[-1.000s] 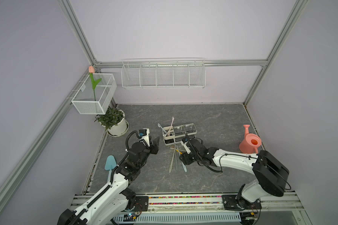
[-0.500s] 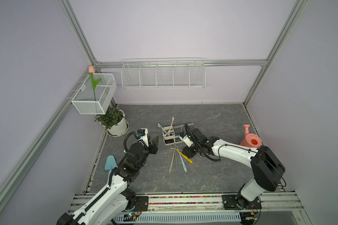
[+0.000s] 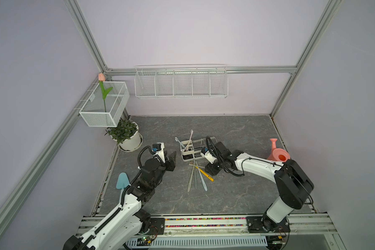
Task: Place the toothbrush into the toothbrush holder
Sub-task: Pick up the toothbrush from the center of the board.
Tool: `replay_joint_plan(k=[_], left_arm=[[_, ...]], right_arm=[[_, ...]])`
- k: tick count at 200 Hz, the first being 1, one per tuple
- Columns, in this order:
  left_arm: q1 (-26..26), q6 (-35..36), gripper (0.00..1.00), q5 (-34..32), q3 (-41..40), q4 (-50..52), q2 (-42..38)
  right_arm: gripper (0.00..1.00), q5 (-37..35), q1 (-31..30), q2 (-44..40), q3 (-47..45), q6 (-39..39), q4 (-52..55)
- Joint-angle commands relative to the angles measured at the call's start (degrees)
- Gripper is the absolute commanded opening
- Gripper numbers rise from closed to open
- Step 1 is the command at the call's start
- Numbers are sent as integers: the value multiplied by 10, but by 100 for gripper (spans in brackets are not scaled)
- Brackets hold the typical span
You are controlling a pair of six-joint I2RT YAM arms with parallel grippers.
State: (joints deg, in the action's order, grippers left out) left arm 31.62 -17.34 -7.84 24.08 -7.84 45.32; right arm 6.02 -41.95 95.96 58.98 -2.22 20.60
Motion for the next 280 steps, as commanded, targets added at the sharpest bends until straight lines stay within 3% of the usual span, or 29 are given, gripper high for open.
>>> replay_joint_plan(k=[1, 100, 280], left_arm=[[1, -10, 56, 3, 4, -1, -1], [2, -11, 56, 6, 4, -3, 3], [1, -10, 56, 1, 2, -10, 14]], right_arm=[[60, 13, 5, 11, -7, -15, -20], [56, 0, 11, 40, -5, -7, -44], [37, -11, 12, 107, 39, -41, 11]])
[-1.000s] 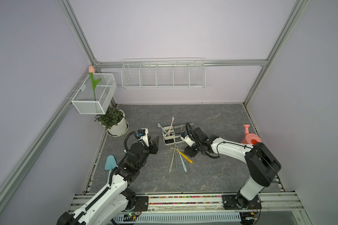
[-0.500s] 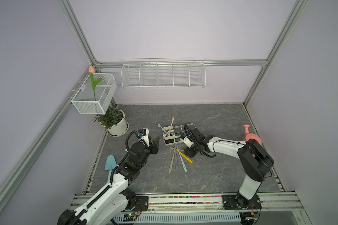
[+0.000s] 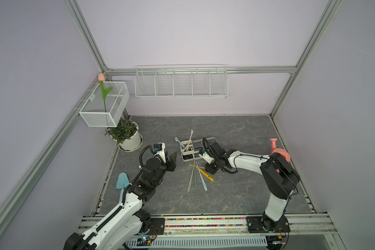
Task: Place the toothbrush into the toothbrush holder
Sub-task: Pick up the toothbrush from the center of the board.
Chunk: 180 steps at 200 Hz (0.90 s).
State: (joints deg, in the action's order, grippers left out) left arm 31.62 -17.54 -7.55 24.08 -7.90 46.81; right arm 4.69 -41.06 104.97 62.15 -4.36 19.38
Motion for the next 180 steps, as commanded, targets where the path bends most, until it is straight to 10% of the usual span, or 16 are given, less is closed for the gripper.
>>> replay_joint_plan(k=[1, 180], left_arm=[[1, -8, 56, -2, 2, -9, 0], [1, -18, 56, 2, -5, -18, -9]], right_arm=[[37, 2, 3, 17, 7, -20, 23], [23, 62, 1, -70, -73, -10, -45]])
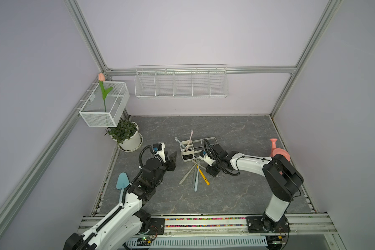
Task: Place the toothbrush into the toothbrush holder
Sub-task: Pick up the toothbrush from the center of the board.
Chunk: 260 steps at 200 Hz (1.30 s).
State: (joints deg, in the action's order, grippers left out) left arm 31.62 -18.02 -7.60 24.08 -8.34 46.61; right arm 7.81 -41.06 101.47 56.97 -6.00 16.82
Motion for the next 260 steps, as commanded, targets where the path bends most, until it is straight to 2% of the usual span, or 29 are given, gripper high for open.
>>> replay_joint_plan(k=[1, 55, 69, 86, 192, 260], left_arm=[[1, -13, 56, 3, -5, -14, -7], [1, -12, 56, 9, -2, -16, 1], [1, -14, 56, 7, -3, -17, 5], [1, -15, 56, 11, -3, -20, 11], [1, -11, 56, 19, -1, -25, 25], [1, -10, 57, 19, 0, -22, 24]], right_arm=[[23, 31, 1, -36, -22, 7, -20], [23, 41, -1, -90, -53, 24, -40], [26, 46, -1, -93, -52, 24, -36], [28, 41, -1, -84, -51, 21, -33], [27, 38, -2, -19, -6, 7, -6], [27, 10, -2, 13, 18, 13, 15]])
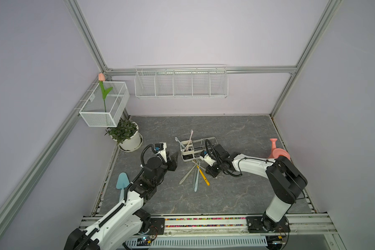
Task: Place the toothbrush into the toothbrush holder
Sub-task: Pick up the toothbrush from the center of the board.
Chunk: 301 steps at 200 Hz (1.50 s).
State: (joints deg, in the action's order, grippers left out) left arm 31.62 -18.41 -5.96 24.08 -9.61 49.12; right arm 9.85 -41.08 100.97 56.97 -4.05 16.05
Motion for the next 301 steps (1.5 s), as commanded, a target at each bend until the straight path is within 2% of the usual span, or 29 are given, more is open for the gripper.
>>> replay_joint_plan(k=[1, 38, 55, 68, 116, 186, 202, 276, 301], left_arm=[[1, -7, 57, 3, 0, -10, -1], [1, -7, 57, 3, 1, -9, -2], [1, -7, 57, 2, 0, -9, -2], [1, -7, 57, 3, 0, -9, -3], [2, -6, 57, 1, 0, -9, -3], [2, -11, 57, 11, 2, -11, 2], [1, -38, 57, 15, 4, -16, 8], [2, -99, 58, 254, 99, -36, 105], [5, -121, 59, 294, 118, -59, 129]], right_arm=[[27, -10, -2, 19, 18, -7, 24], [26, -7, -2, 26, 23, -6, 24], [19, -4, -2, 26, 23, -9, 25], [7, 2, -2, 24, 22, -9, 26], [7, 3, -10, 4, 12, -6, 24], [7, -7, -26, -120, -40, 45, -13], [7, -15, -31, -149, -50, 63, -20], [7, -75, -78, -228, -74, 124, -64], [7, -89, -89, -245, -80, 135, -83]])
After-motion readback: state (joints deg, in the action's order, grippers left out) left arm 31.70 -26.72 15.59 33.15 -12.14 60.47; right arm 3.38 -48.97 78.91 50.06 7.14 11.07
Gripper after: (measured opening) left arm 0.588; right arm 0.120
